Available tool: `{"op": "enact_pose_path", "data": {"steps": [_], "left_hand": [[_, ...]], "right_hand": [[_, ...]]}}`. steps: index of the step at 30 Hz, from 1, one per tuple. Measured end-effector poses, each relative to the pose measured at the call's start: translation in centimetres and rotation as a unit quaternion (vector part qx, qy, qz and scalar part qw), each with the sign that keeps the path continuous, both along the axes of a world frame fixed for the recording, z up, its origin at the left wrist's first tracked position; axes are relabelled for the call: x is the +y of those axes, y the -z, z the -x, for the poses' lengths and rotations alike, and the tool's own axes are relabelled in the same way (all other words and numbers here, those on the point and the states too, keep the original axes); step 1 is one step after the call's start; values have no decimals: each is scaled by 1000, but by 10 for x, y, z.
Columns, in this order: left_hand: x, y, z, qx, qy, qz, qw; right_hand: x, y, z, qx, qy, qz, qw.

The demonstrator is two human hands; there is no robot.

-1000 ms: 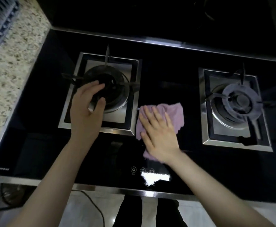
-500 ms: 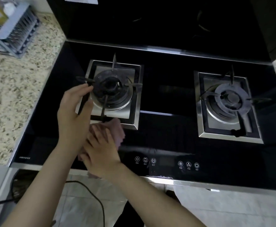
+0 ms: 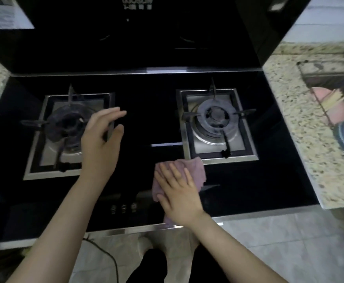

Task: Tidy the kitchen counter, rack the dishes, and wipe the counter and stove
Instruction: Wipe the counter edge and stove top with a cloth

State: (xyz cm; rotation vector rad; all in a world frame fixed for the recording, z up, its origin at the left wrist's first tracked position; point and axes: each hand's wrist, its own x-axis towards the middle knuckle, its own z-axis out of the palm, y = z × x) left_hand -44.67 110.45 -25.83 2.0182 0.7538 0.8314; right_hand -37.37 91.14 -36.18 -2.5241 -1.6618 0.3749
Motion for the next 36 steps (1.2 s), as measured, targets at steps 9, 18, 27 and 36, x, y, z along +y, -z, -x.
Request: {"op": "enact_pose_path", "data": {"steps": [9,18,27,36], "left_hand": [[-89,2,-120,3,24,77,997],[-143,19,-211,0,-11,121,993],[-132,28,-251,28,-55,95,994],[-120,28,-250,69,-47,41,996]], "right_hand": [[-145,-1,-135,-23,51,-9,998],[-158,-2,-259,-27,80,43,996],[-64,11,-388,-59,31,30,997],[14,20,-451,-76,44,-20,996]]}}
